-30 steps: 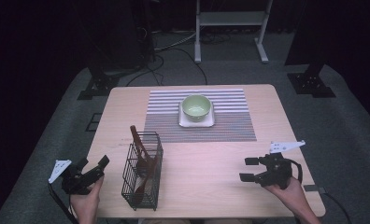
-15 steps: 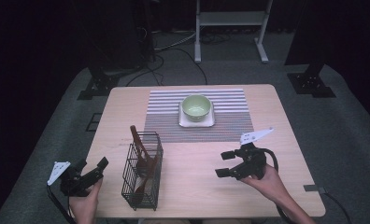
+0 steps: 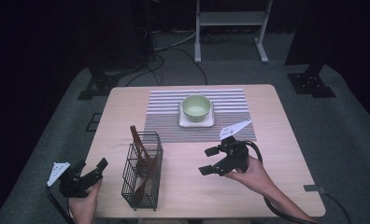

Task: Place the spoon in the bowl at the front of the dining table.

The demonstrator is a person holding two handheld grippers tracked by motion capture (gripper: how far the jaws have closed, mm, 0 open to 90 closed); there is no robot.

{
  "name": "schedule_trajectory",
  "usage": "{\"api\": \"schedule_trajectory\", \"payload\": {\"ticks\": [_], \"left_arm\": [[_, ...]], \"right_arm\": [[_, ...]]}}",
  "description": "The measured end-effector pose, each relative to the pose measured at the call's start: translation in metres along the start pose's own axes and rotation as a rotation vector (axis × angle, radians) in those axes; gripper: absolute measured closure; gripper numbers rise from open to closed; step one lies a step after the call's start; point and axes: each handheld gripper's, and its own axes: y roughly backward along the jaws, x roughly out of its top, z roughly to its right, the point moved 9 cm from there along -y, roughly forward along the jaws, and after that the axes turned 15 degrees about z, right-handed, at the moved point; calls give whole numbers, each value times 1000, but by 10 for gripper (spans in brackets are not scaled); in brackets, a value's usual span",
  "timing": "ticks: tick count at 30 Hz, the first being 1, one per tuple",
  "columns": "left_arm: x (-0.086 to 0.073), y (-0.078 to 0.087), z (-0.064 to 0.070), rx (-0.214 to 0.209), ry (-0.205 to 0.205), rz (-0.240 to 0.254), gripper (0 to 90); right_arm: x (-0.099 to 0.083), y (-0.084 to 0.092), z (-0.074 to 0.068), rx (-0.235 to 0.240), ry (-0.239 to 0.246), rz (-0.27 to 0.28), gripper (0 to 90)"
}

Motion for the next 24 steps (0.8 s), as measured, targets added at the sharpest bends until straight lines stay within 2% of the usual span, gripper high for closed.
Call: {"api": "schedule_trajectory", "payload": {"ticks": [12, 13, 17, 19, 24], "left_arm": [[0, -1, 2, -5, -10, 1, 14], [0, 0, 2, -7, -13, -1, 14], [1, 0, 3, -7, -16, 3, 14], [1, 1, 3, -8, -20, 3, 14], [1, 1, 2, -6, -18, 2, 14]], "right_arm": [[29, -37, -17, 48, 41, -47, 139], [32, -44, -20, 61, 42, -52, 142], [37, -55, -25, 81, 41, -57, 155], [42, -66, -30, 95, 45, -60, 155], [46, -77, -33, 108, 40, -67, 173]]}}
